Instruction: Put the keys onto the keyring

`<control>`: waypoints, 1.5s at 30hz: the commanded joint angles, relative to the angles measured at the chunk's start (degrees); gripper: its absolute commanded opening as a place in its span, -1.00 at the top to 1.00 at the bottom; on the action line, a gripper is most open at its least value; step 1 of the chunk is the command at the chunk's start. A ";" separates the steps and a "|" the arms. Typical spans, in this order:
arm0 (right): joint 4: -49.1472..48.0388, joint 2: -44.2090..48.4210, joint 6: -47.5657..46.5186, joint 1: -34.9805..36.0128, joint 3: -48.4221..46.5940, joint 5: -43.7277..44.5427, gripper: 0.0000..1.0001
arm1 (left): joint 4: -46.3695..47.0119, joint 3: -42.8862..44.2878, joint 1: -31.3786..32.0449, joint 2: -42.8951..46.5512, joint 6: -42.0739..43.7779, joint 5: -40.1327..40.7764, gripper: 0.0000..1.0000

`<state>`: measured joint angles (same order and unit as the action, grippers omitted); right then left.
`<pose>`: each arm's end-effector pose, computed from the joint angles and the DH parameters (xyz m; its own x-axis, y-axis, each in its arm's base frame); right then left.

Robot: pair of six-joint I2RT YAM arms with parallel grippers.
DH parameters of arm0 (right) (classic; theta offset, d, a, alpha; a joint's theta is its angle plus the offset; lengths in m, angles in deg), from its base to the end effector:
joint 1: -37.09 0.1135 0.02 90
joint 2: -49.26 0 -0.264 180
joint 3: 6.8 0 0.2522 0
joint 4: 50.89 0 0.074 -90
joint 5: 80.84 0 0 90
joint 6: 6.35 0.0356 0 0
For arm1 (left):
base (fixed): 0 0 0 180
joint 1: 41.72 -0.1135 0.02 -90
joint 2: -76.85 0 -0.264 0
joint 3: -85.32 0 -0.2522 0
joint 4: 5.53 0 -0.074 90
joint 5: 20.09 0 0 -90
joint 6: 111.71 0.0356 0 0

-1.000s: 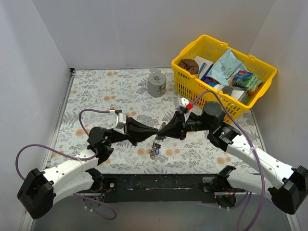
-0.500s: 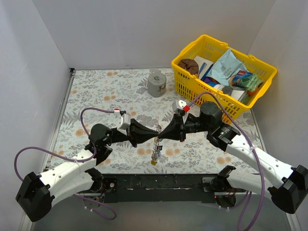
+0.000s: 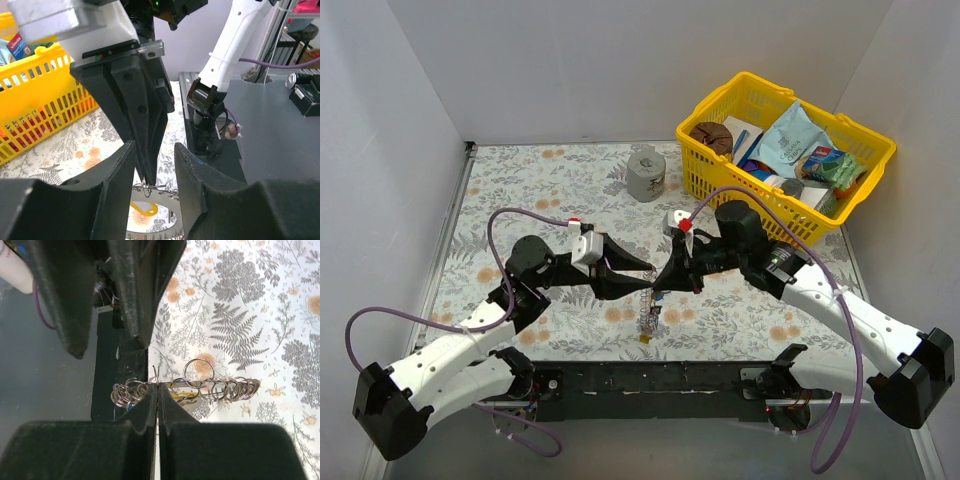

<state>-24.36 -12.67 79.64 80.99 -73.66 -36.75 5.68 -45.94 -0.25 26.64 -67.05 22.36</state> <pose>0.1544 0.1841 0.3318 -0.1972 -0.2573 -0.9460 -0.9798 0.0203 0.1987 0.1323 -0.1520 0.3265 -0.6164 -0.0959 -0.7816 0.7874 -0.0627 -0.6133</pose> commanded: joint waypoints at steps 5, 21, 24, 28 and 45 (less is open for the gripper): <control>11.83 -1.61 -7.23 0.13 -8.24 3.80 0.97 | -21.53 8.51 0.27 -4.53 13.42 -4.21 0.20; 15.27 -2.58 -8.47 0.22 -9.30 5.74 0.97 | -23.21 10.11 0.98 -11.22 15.72 -5.97 0.50; 14.65 -2.14 -8.21 0.22 -8.95 5.66 0.97 | -23.21 10.19 1.15 -11.74 15.81 -5.80 0.51; 14.12 -1.79 -7.94 0.22 -8.60 5.57 0.97 | -23.21 10.28 1.50 -12.36 16.16 -4.84 0.53; 7.63 1.98 -5.22 0.22 -3.95 7.06 0.50 | -15.14 6.77 2.47 -9.82 12.13 -1.76 1.00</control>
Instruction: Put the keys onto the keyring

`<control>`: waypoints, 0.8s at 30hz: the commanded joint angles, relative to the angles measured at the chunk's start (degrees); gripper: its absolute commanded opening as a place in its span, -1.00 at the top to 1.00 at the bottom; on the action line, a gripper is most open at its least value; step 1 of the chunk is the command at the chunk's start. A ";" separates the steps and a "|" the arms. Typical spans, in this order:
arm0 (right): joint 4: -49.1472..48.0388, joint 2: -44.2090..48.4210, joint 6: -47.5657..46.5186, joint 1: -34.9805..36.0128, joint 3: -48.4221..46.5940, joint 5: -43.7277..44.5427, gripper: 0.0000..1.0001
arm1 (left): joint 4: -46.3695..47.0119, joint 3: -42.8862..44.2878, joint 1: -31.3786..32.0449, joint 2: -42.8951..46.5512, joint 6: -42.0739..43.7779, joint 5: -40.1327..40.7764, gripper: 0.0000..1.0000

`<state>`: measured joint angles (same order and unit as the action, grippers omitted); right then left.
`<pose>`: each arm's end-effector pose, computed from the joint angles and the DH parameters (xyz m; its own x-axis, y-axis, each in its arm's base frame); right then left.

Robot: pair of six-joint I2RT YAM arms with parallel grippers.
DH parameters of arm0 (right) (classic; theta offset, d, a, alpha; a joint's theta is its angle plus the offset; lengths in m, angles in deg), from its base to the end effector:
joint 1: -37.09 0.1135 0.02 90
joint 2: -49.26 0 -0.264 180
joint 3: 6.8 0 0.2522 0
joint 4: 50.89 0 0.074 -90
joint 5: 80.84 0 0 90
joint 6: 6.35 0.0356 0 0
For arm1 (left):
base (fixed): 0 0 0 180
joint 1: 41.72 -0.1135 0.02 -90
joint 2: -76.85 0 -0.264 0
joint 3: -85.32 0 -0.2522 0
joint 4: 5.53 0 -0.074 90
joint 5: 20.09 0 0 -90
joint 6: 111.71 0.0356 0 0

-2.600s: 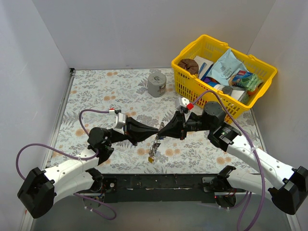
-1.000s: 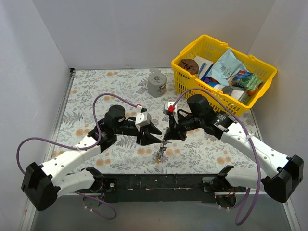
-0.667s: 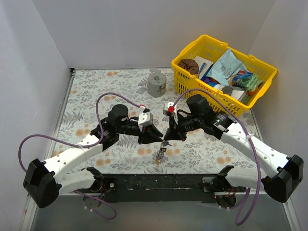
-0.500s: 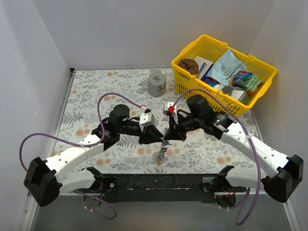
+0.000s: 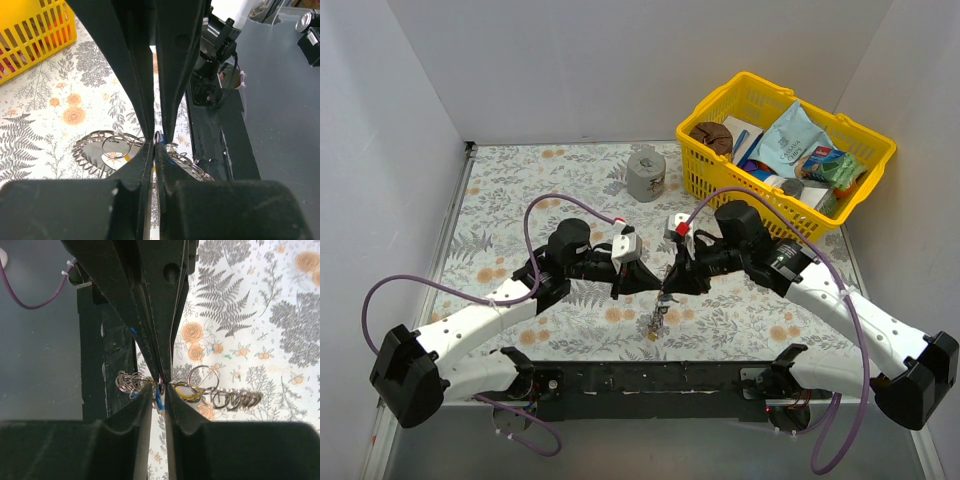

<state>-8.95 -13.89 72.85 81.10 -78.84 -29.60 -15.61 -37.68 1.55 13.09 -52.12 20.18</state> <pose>0.1537 0.1795 0.3325 -0.2131 -0.4090 -0.8873 -0.9764 0.1218 0.1783 0.1609 -0.1888 0.2925 -0.6754 0.1864 -0.7136 0.7339 0.0747 -0.6751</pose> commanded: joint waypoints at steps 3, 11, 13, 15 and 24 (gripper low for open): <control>-11.03 5.84 2.98 0.03 3.70 1.14 0.23 | 10.19 -3.95 0.68 5.66 -5.53 1.30 1.00; -14.21 10.16 4.83 -0.41 7.04 2.82 -0.10 | 21.26 -10.37 0.68 11.38 -12.82 7.28 1.00; -15.00 10.77 5.53 -0.50 7.30 2.03 -0.10 | 25.75 -12.48 0.68 13.31 -15.02 8.77 1.00; -16.58 11.12 6.06 -0.59 7.92 0.62 -0.10 | 30.04 -14.58 0.68 14.28 -17.21 10.79 1.00; -22.46 12.18 8.52 -0.68 8.97 -5.62 -0.01 | 44.21 -19.60 0.68 16.13 -23.28 14.23 1.00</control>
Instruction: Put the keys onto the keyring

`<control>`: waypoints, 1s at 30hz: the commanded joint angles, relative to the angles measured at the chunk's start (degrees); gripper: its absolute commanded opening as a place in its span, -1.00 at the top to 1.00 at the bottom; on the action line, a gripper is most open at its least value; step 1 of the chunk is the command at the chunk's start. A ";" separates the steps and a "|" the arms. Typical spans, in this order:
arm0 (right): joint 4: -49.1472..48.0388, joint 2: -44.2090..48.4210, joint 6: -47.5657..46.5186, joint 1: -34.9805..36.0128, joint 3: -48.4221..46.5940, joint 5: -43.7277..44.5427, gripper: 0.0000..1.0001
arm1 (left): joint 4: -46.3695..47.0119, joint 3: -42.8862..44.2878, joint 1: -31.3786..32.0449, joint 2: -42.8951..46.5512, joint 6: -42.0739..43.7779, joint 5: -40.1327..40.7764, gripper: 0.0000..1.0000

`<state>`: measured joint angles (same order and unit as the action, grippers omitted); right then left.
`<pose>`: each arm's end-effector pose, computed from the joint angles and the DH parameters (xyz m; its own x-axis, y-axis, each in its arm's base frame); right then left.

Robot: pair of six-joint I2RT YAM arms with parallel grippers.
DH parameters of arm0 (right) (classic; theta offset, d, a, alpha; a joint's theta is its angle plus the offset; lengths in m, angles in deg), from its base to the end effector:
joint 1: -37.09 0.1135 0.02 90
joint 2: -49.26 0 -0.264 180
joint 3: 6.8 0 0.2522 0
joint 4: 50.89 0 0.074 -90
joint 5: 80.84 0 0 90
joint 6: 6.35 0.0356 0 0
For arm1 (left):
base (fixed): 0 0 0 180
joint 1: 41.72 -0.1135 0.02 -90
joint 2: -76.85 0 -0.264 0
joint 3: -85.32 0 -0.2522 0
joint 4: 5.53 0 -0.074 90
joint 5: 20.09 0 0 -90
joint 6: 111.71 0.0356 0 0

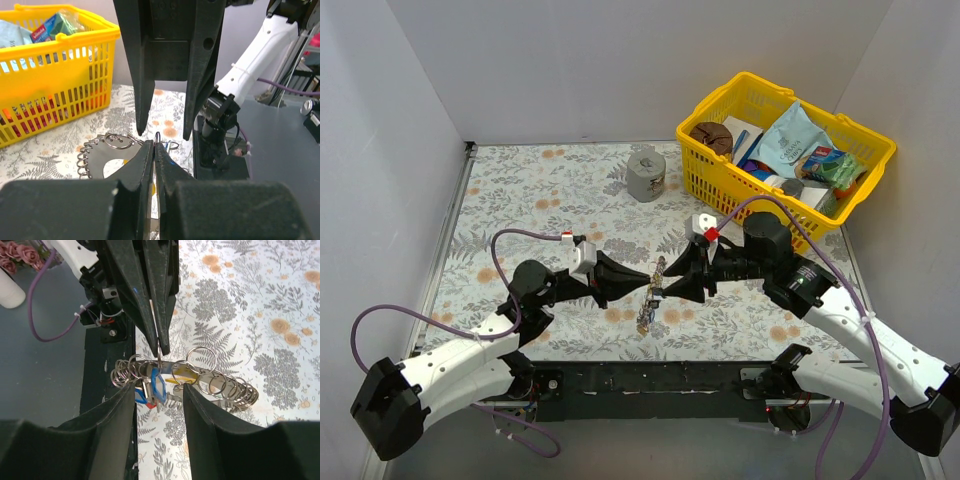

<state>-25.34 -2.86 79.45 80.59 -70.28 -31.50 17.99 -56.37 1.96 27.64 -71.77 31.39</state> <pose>0.1313 0.1566 0.3468 -0.1055 -0.1767 -0.9786 -0.9908 0.1028 0.0883 0.1254 -0.1504 0.2879 -0.6498 -0.2089 -0.7308 0.7502 -0.0219 -0.6608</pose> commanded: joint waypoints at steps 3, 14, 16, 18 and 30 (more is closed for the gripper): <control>-7.65 0.88 3.24 -0.18 0.58 -5.03 -0.01 | 13.60 -1.70 0.26 1.31 -4.95 3.37 1.00; -9.42 -0.35 3.77 -0.18 0.58 -7.32 0.32 | 20.55 -2.32 0.26 -0.44 -7.68 4.07 1.00; -10.03 -0.27 5.07 -0.18 0.67 -7.41 0.33 | 20.82 -1.97 0.26 -0.80 -7.86 3.72 1.00; -11.18 -0.26 5.79 -0.18 1.02 -7.59 0.34 | 20.82 -1.71 0.26 -1.41 -7.94 3.11 1.00; -13.46 -1.14 7.11 -0.18 1.46 -8.55 0.77 | 21.52 -1.35 0.26 -2.64 -8.03 2.93 1.00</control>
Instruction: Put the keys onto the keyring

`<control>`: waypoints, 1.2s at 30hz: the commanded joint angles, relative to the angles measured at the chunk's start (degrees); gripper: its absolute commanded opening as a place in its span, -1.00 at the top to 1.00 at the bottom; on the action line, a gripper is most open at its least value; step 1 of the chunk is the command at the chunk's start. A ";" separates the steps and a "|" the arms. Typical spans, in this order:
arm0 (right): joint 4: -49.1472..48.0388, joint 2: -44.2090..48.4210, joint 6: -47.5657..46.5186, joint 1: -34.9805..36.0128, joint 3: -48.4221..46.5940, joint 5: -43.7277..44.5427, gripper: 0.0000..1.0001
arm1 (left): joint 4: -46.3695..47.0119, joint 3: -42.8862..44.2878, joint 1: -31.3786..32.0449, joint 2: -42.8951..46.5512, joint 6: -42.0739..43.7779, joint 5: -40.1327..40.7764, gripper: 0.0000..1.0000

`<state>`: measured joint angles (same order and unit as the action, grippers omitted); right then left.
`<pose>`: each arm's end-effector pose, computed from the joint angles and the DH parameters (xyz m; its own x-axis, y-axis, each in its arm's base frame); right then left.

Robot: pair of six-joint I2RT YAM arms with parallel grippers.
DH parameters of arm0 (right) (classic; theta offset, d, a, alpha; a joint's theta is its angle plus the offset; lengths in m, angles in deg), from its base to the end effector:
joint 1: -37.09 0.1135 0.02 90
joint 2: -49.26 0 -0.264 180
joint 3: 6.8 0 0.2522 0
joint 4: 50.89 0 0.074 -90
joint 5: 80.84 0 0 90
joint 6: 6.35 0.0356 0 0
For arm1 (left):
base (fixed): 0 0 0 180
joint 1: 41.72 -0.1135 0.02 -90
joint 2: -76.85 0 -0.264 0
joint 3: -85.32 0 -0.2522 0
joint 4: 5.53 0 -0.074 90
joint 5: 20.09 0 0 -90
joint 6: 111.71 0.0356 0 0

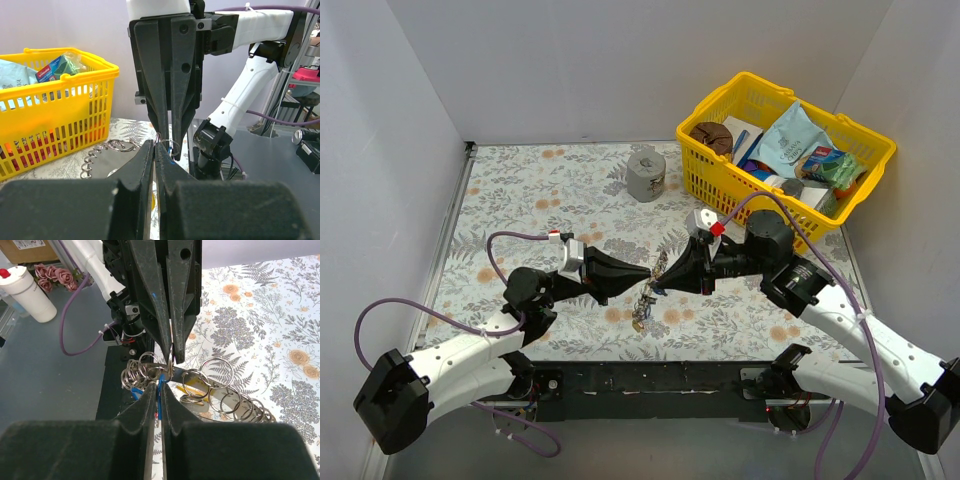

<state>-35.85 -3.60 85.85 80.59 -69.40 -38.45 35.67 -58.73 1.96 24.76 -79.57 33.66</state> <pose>0.1319 0.1614 0.3576 -0.1052 -0.0642 -0.9924 -0.9942 -0.0147 0.1064 0.1251 -0.1486 0.2952 -0.6367 -0.3362 -0.6940 0.7618 -0.1342 -0.6338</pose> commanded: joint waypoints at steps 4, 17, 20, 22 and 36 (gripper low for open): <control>-2.69 -0.84 0.79 -0.18 0.85 -2.04 0.93 | 4.37 1.09 0.26 -0.02 -0.58 0.65 1.00; -1.63 -1.81 0.44 -0.18 1.64 -1.78 0.97 | 6.65 1.53 0.26 -1.25 -1.81 -0.40 1.00; -1.63 -1.98 0.53 -0.18 1.73 -1.87 0.97 | 6.83 1.45 0.26 -1.34 -2.07 -0.49 1.00; -1.63 -2.16 0.53 -0.18 1.64 -1.95 0.97 | 7.18 1.53 0.26 -1.52 -2.25 -0.75 1.00; -1.37 -3.83 0.44 -0.18 1.91 -2.22 0.97 | 9.20 2.06 0.26 -3.19 -4.45 -2.68 1.00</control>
<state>-36.55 -6.70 86.44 80.57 -68.31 -40.18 39.69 -58.71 1.96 21.28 -82.79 31.37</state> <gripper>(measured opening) 0.082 0.018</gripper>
